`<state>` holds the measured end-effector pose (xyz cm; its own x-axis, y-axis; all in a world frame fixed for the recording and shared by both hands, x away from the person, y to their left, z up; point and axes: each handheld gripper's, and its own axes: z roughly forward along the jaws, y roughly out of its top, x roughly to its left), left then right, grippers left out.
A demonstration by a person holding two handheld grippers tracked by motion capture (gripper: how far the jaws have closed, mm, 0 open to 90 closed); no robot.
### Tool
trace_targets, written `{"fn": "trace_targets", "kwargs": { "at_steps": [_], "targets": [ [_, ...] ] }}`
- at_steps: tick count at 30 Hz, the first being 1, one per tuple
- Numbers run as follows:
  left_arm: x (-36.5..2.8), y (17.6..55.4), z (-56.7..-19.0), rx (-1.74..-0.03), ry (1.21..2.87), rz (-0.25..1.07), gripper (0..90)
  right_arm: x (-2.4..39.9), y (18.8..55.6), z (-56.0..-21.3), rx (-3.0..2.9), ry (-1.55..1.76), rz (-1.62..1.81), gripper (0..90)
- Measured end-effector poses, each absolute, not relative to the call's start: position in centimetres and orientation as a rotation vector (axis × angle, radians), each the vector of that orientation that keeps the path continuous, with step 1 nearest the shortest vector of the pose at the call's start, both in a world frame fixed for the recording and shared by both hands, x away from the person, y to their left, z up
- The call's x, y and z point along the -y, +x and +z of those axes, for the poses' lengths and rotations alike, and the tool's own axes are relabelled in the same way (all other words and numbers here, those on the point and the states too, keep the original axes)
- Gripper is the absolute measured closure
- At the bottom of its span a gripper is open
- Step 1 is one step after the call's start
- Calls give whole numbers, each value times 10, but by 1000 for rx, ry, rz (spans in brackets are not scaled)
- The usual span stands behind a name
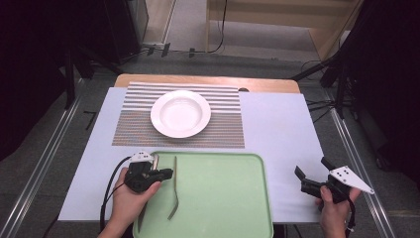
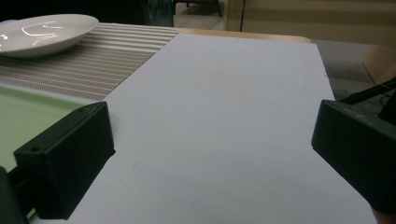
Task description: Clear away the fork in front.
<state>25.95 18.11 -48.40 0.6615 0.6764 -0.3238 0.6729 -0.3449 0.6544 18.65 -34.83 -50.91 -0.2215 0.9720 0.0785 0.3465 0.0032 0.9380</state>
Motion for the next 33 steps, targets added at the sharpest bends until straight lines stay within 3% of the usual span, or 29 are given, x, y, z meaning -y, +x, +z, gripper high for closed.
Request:
{"fn": "trace_targets", "kwargs": {
  "at_steps": [9, 22, 33],
  "targets": [
    [-170, 239, -489, -959, 2160, -64, 894, 348, 186, -509, -1635, 1388, 1225, 0],
    [-156, 237, -488, -910, 2182, -60, 893, 348, 187, -509, -1640, 1381, 1218, 0],
    [-169, 214, -488, -888, 2146, -152, 893, 351, 186, -509, -1635, 1385, 1216, 0]
  ]
}}
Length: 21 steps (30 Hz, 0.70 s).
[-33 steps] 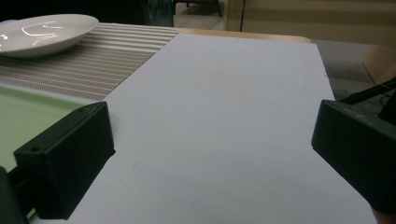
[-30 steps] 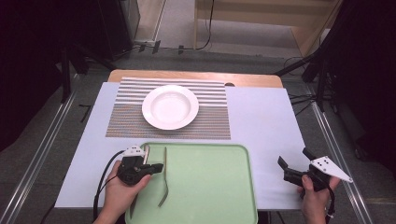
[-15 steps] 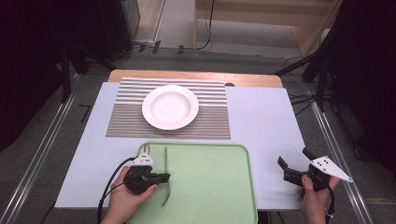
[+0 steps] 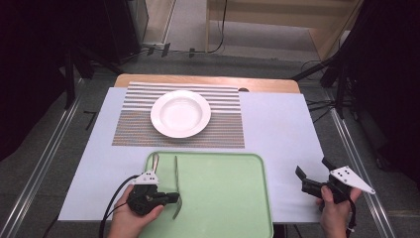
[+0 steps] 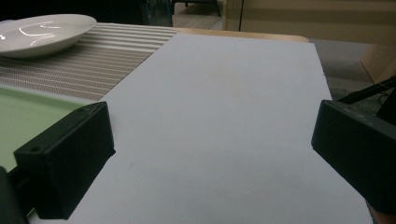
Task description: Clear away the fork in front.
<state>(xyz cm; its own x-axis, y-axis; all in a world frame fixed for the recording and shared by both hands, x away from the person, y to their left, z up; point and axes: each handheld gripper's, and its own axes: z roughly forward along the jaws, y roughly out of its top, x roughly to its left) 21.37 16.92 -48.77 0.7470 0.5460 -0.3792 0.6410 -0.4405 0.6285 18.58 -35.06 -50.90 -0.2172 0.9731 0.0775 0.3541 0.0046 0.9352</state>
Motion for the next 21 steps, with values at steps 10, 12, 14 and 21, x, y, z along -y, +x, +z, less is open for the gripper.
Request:
{"fn": "trace_targets", "kwargs": {
  "at_steps": [10, 12, 14, 21],
  "targets": [
    [-141, 214, -483, -808, 2183, -120, 893, 347, 186, -508, -1638, 1382, 1219, 0],
    [-132, 216, -484, -793, 2193, -114, 893, 348, 186, -508, -1635, 1382, 1218, 0],
    [-134, 214, -481, -784, 2190, -108, 893, 350, 185, -507, -1629, 1373, 1217, 0],
    [-174, 212, -483, -890, 2127, -123, 894, 356, 183, -509, -1612, 1387, 1220, 0]
  ]
}}
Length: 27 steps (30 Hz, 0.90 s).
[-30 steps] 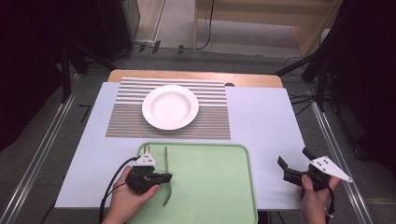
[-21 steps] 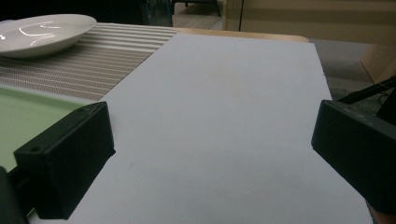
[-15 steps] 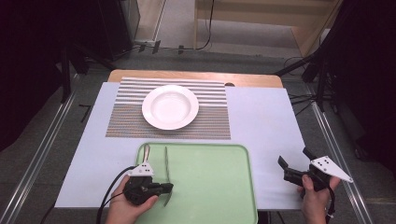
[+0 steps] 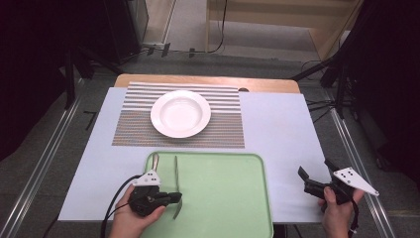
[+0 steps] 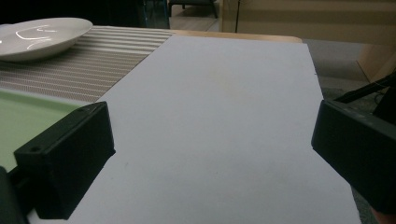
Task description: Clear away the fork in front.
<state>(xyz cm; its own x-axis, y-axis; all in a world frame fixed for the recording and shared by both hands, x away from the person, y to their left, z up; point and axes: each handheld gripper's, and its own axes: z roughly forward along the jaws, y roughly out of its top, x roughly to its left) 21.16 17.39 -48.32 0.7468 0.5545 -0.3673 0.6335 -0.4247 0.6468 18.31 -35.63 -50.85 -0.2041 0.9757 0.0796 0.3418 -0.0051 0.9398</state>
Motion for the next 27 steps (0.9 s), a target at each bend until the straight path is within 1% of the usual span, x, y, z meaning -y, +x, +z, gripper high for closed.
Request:
{"fn": "trace_targets", "kwargs": {
  "at_steps": [2, 6, 9, 12, 14, 18, 23, 27],
  "targets": [
    [-177, 209, -488, -909, 2131, -134, 894, 356, 183, -508, -1612, 1392, 1224, 0],
    [-172, 207, -489, -892, 2137, -136, 894, 353, 184, -507, -1617, 1396, 1225, 0],
    [-155, 205, -487, -843, 2176, -101, 894, 351, 187, -506, -1621, 1370, 1216, 0],
    [-145, 205, -487, -826, 2203, -79, 894, 349, 187, -506, -1624, 1371, 1219, 0],
    [-133, 208, -488, -792, 2242, -51, 894, 349, 185, -507, -1625, 1388, 1219, 0],
    [-127, 213, -486, -788, 2238, -40, 893, 352, 185, -507, -1620, 1381, 1215, 0],
    [-114, 231, -486, -819, 2274, 28, 893, 356, 184, -508, -1605, 1397, 1221, 0],
    [-113, 236, -491, -841, 2317, 48, 894, 355, 185, -509, -1612, 1386, 1221, 0]
  ]
}}
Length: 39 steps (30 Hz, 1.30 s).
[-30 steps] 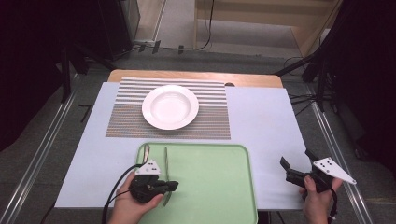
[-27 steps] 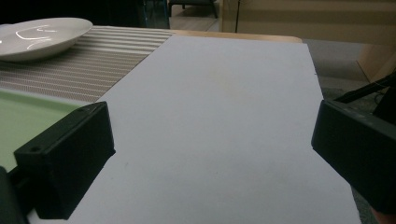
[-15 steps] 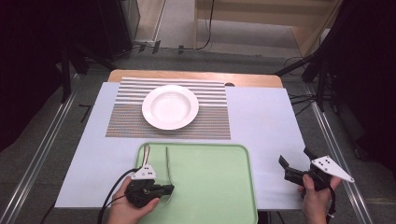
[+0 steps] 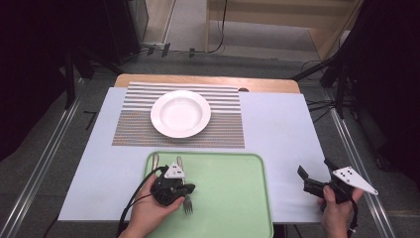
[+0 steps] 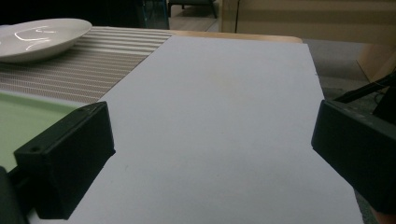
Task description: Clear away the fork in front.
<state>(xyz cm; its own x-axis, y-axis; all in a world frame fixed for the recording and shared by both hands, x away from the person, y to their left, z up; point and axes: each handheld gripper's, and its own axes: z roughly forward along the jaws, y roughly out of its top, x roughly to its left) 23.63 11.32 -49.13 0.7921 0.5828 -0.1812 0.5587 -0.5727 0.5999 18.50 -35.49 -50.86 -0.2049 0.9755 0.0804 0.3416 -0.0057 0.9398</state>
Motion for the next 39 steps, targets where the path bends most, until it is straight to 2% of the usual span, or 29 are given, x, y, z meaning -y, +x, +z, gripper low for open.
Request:
{"fn": "trace_targets", "kwargs": {
  "at_steps": [23, 39],
  "targets": [
    [-157, 240, -491, -926, 2310, 19, 895, 354, 187, -510, -1624, 1389, 1214, 0],
    [-145, 265, -480, -931, 2294, 48, 895, 358, 184, -509, -1600, 1404, 1225, 0]
  ]
}}
